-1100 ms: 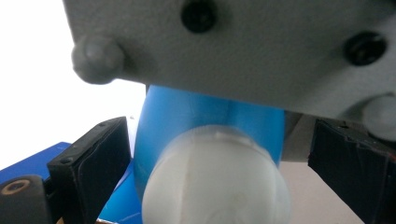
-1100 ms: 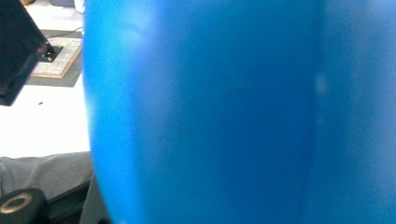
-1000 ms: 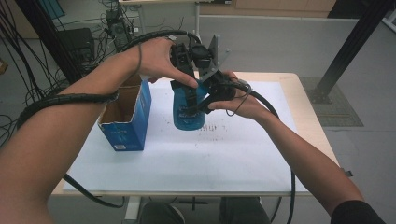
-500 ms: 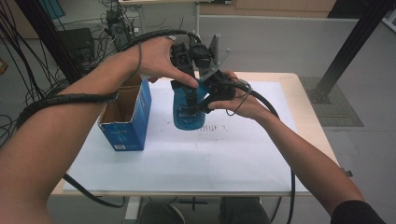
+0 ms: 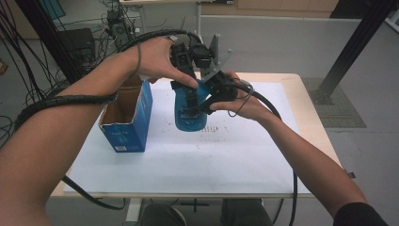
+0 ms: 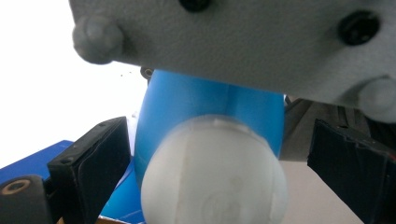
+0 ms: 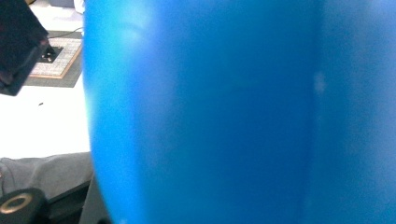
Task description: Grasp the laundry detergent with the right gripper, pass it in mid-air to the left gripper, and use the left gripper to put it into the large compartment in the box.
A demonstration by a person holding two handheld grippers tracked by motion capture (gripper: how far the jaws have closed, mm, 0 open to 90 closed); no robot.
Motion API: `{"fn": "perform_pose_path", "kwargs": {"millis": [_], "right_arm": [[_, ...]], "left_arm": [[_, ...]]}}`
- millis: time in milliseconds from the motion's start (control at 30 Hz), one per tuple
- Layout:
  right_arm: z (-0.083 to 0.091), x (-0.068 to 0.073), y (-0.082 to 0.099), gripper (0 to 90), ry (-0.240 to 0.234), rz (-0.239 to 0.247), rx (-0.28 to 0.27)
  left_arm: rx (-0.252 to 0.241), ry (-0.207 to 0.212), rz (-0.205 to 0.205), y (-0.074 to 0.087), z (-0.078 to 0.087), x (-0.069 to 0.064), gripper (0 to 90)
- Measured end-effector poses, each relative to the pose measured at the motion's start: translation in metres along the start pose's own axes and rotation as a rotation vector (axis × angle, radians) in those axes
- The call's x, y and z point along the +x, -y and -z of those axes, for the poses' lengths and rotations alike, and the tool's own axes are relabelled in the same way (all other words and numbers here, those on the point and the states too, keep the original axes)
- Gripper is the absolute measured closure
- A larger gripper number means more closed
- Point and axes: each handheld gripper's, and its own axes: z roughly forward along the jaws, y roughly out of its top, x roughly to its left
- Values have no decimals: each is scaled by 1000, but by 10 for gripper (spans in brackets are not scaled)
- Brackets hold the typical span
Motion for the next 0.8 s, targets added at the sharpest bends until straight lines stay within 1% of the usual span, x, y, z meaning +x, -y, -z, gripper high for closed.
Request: {"fn": "perform_pose_path", "kwargs": {"millis": [33, 67, 167, 233, 300, 333, 367, 467, 633, 800], "right_arm": [[0, 0, 0, 442, 0, 4, -2], [0, 1, -1, 442, -1, -7, 3], [-1, 1, -1, 442, -1, -8, 2], [-1, -1, 0, 442, -4, 7, -6], [-1, -1, 0, 442, 0, 9, -4], [-1, -1, 0, 442, 0, 9, -4], [0, 0, 0, 442, -3, -6, -1], [0, -1, 0, 442, 2, 8, -4], [1, 0, 0, 442, 2, -2, 0], [0, 0, 0, 442, 2, 4, -1]], "left_arm": [[0, 1, 0, 0, 0, 0, 65], [1, 0, 0, 0, 0, 0, 65], [2, -3, 0, 0, 0, -1, 65], [0, -2, -2, 0, 0, -1, 65], [3, -6, -2, 0, 1, -1, 65], [3, -5, -2, 0, 1, -1, 65], [3, -5, -3, 0, 1, -1, 65], [4, -6, -3, 0, 1, -1, 65], [4, -10, -2, 0, 2, -1, 66], [4, -13, -2, -1, 2, -2, 68]]}}
